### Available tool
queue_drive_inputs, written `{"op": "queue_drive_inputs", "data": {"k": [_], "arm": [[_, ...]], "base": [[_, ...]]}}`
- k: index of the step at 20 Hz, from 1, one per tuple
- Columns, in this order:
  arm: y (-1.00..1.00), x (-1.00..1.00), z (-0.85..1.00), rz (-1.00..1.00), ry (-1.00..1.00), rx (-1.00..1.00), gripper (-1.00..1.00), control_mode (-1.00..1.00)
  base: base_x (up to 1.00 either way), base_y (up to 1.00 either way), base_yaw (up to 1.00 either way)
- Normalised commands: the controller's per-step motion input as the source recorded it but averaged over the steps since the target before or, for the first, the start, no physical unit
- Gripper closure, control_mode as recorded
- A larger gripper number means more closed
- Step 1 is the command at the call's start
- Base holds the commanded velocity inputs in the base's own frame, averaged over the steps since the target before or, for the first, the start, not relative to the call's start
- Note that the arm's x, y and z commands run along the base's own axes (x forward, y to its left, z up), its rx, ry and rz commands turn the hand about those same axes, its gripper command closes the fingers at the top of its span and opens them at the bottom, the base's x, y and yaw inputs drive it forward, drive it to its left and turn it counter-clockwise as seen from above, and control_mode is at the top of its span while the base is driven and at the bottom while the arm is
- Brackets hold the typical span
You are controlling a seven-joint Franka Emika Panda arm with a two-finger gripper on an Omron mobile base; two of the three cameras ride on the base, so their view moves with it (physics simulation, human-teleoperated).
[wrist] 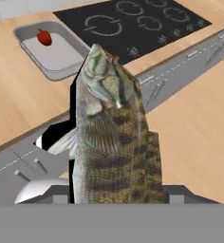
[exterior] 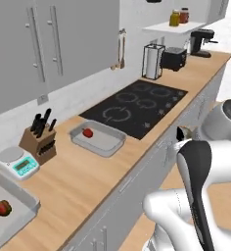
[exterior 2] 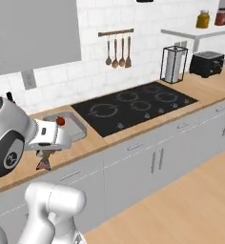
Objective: Place one bell pepper and one fish in each tupperware on the nearby counter, to pack two identical lunches.
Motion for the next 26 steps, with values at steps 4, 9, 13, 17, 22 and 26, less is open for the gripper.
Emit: {"op": "queue_drive_inputs", "data": {"k": [4,9,13,17,22,26], "arm": [[0.0,0.0,0.0,0.0,0.0,0.0,1.0,1.0],[0.0,0.0,0.0,0.0,0.0,0.0,1.0,1.0],[0.0,0.0,0.0,0.0,0.0,0.0,1.0,1.0],[0.0,0.0,0.0,0.0,0.0,0.0,1.0,1.0],[0.0,0.0,0.0,0.0,0.0,0.0,1.0,1.0],[0.0,0.0,0.0,0.0,0.0,0.0,1.0,1.0]], "base": [[0.76,-0.63,0.58],[0.4,-0.46,0.63],[0.05,-0.17,0.62],[0.12,0.0,0.34],[0.21,0.0,0.18],[0.24,-0.13,0.27]]}}
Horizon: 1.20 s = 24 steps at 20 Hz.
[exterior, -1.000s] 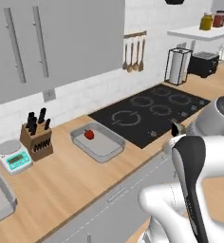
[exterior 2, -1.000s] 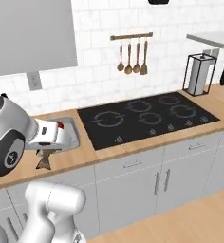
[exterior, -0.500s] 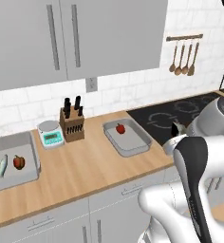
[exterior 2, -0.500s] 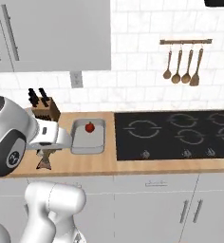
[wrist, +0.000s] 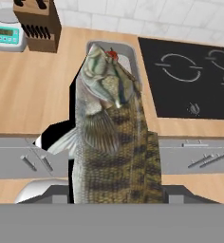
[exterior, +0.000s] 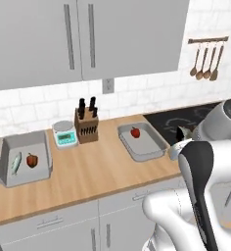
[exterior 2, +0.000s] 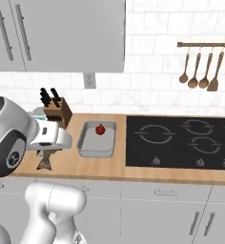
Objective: Place one bell pepper and one fish in each tupperware on the nearby counter, to pack two identical lunches.
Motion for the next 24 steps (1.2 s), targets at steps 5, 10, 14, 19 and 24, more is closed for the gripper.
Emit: {"op": "queue_drive_inputs", "data": {"k": [5,10,14,19,24], "arm": [[0.0,0.0,0.0,0.0,0.0,0.0,1.0,1.0],[0.0,0.0,0.0,0.0,0.0,0.0,1.0,1.0],[0.0,0.0,0.0,0.0,0.0,0.0,1.0,1.0],[0.0,0.0,0.0,0.0,0.0,0.0,1.0,1.0],[0.0,0.0,0.0,0.0,0.0,0.0,1.0,1.0]], "base": [[0.33,-0.32,0.37],[0.37,-0.53,0.19],[0.38,-0.3,0.0],[0.2,0.17,-0.02],[0.5,0.15,0.0]]}}
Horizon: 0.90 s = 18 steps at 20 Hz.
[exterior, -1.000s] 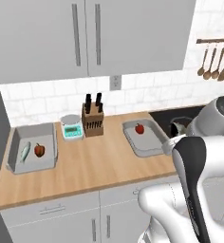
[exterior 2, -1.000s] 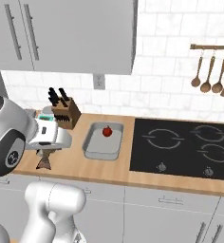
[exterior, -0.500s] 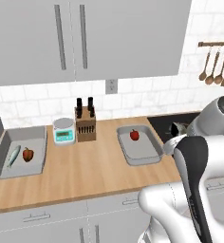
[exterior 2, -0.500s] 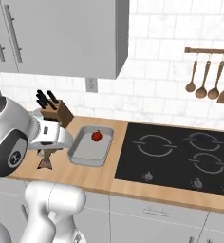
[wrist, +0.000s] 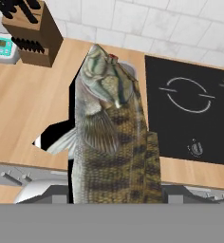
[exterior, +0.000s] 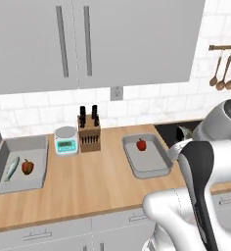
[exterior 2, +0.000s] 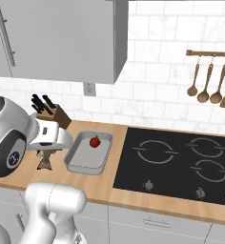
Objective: Place one bell pepper and one fish in each tupperware on the nearby counter, to pack two identical lunches.
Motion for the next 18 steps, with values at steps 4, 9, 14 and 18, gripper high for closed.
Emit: {"op": "queue_drive_inputs", "data": {"k": [4,9,14,18], "arm": [[0.0,0.0,0.0,0.0,0.0,0.0,1.0,1.0],[0.0,0.0,0.0,0.0,0.0,0.0,1.0,1.0],[0.0,0.0,0.0,0.0,0.0,0.0,1.0,1.0],[0.02,0.08,-0.06,0.0,-0.01,0.0,1.0,-1.0]], "base": [[0.41,0.03,0.0],[0.27,0.01,0.0],[0.17,0.03,0.0],[0.18,0.03,0.0]]}}
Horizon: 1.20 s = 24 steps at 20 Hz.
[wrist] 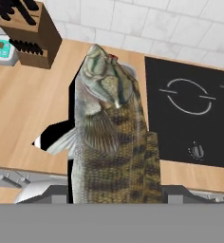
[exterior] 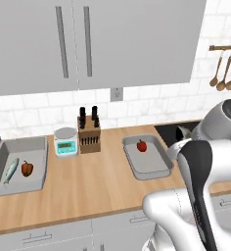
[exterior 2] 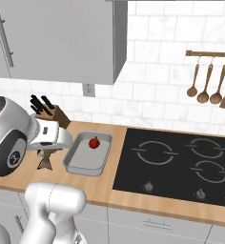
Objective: Place one bell pepper and one fish in each tupperware on the nearby counter, to pack two identical lunches.
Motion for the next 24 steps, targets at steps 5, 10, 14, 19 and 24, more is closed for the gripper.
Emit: {"op": "queue_drive_inputs", "data": {"k": [5,10,14,19,24], "arm": [[0.0,0.4,-0.38,0.0,0.0,0.0,1.0,-1.0],[0.01,0.7,-0.28,0.0,0.0,0.0,1.0,-1.0],[0.0,0.94,-0.41,-0.09,0.05,0.02,1.0,-1.0],[0.0,0.87,-0.55,-0.11,0.03,0.05,1.0,-1.0],[0.0,0.54,-0.71,-0.11,0.0,0.0,1.0,-1.0]], "base": [[0.0,0.0,0.0],[0.0,0.0,0.0],[0.0,0.0,0.0],[0.0,0.0,0.0],[0.0,0.0,0.0]]}}
